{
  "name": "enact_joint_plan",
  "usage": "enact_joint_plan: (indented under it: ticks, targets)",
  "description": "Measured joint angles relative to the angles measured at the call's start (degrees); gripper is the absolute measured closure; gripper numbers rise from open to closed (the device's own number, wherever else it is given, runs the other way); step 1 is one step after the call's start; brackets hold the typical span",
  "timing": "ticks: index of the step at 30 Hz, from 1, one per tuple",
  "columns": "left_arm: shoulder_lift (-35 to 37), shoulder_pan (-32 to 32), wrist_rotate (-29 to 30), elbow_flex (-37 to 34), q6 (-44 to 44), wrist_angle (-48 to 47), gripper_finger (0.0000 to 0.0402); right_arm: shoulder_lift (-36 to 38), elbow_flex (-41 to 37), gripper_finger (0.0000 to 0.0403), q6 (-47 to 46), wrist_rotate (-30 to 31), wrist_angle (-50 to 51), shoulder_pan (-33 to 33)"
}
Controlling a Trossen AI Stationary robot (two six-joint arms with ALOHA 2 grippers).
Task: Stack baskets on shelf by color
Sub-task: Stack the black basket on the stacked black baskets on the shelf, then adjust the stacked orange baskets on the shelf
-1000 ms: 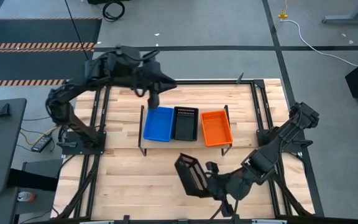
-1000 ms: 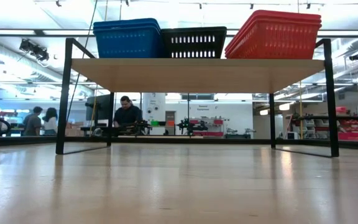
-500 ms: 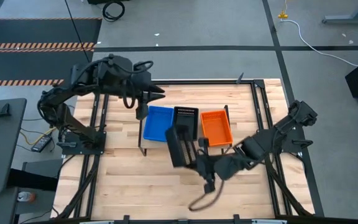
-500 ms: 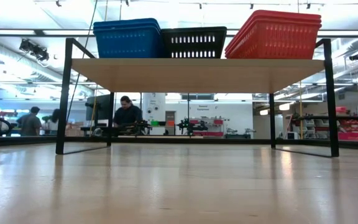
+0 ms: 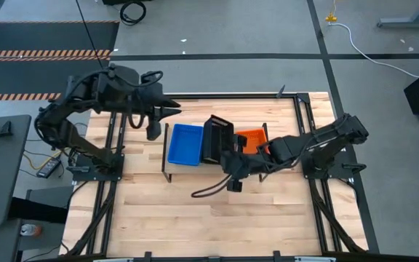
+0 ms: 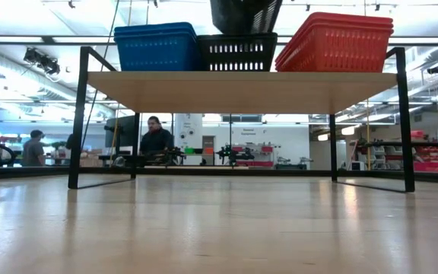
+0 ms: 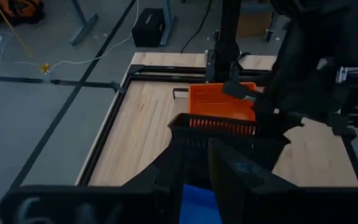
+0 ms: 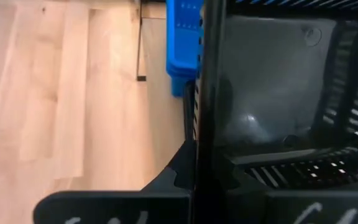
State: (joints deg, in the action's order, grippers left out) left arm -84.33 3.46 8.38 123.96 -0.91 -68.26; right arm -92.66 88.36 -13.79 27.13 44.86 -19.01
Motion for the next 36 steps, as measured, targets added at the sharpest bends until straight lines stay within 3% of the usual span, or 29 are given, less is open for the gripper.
enact_joint_plan:
  ticks: [4,12,36]
  targets:
    - [0.24,0.03,1.15,0.09,-0.02,-1.58,0.0324,0.00,0.00,0.0394,-1.83,-3.48,0.64,1.24]
    - [0.10,0.02,1.68,0.04,0.25,-3.13,0.0324,0.00,-0.02,0.0383,-5.05,-4.11,4.14,2.75]
    - [0.10,-1.58,1.86,0.04,3.34,-5.54,0.0324,0.02,-0.02,0.0296,-4.06,-4.87,4.04,2.61]
